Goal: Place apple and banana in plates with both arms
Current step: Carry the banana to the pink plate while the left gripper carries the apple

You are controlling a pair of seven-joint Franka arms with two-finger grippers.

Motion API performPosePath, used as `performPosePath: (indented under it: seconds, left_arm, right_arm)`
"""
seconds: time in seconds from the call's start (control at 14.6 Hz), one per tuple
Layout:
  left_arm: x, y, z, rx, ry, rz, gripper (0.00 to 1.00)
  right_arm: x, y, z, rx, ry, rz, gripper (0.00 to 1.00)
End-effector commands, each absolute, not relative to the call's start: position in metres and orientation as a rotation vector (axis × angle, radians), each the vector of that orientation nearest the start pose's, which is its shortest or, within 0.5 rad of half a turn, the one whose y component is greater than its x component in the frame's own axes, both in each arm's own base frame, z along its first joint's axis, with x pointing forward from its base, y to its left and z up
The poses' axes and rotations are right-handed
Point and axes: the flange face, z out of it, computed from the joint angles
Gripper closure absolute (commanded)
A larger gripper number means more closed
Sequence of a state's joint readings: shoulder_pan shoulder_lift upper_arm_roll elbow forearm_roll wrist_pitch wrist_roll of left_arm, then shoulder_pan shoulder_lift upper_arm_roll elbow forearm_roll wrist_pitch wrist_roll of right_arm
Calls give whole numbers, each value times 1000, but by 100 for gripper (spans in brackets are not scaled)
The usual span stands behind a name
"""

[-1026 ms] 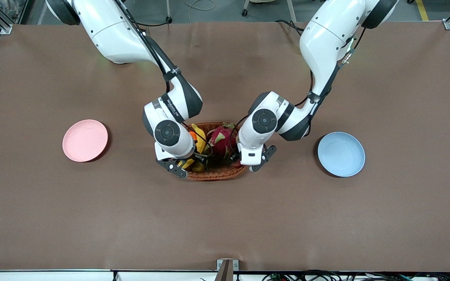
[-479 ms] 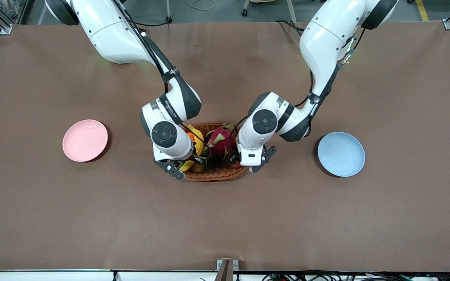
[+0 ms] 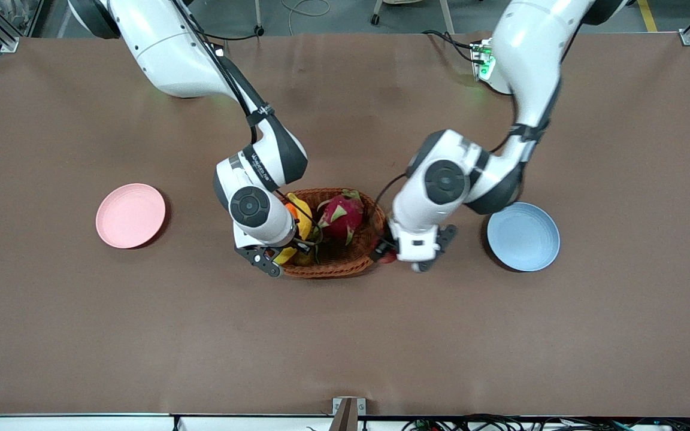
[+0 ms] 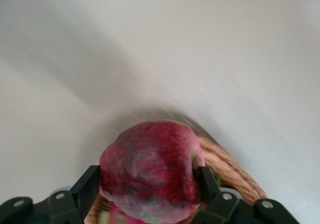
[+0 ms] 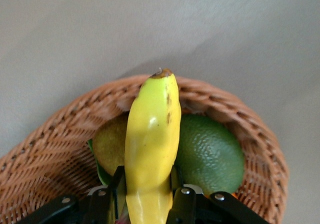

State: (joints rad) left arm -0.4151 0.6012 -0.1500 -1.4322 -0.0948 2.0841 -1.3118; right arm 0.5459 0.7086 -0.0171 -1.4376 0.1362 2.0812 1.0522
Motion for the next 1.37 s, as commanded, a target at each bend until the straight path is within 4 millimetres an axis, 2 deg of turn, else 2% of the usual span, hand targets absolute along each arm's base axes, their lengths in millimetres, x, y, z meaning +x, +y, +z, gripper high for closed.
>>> performPosePath:
  seconds: [0.0, 0.14, 0.27, 0.34, 0.48, 0.62, 0.75, 0.82, 0.89, 1.09, 1.23, 1.3]
  left_arm:
    - [628, -289, 366, -2976, -1165, 192, 82]
    - [631, -226, 360, -2967, -1063, 182, 82]
    - [631, -173, 343, -2962, -1010, 234, 81]
    - [629, -160, 334, -2953, -1002, 258, 80]
    - [626, -139, 314, -2912, -969, 270, 79]
    - [623, -123, 288, -2877, -955, 286, 75]
    - [620, -103, 268, -2887, -927, 259, 74]
    - [619, -88, 256, -2900, -923, 250, 72]
    - [619, -80, 249, -2912, -911, 248, 69]
    - [619, -81, 231, -2922, -905, 254, 61]
    - [618, -80, 225, -2920, -903, 262, 44]
    - [618, -80, 225, -2921, -901, 262, 30]
  right_arm:
    - [636, 312, 332, -2996, 789, 239, 75]
    - [646, 256, 361, -3035, 648, 283, 75]
    - [664, 171, 366, -3030, 611, 326, 77]
    - [666, 130, 367, -3029, 532, 346, 77]
    - [662, 63, 363, -3021, 389, 376, 77]
    - [646, -2, 349, -3007, 214, 413, 77]
    - [631, -60, 331, -2974, 124, 455, 77]
    - [620, -76, 322, -2957, 81, 476, 77]
    - [610, -86, 316, -2951, 65, 480, 77]
    - [581, -93, 302, -2967, 16, 482, 77]
    - [560, -89, 289, -2999, -1, 440, 77]
    - [549, -86, 281, -3016, -4, 398, 77]
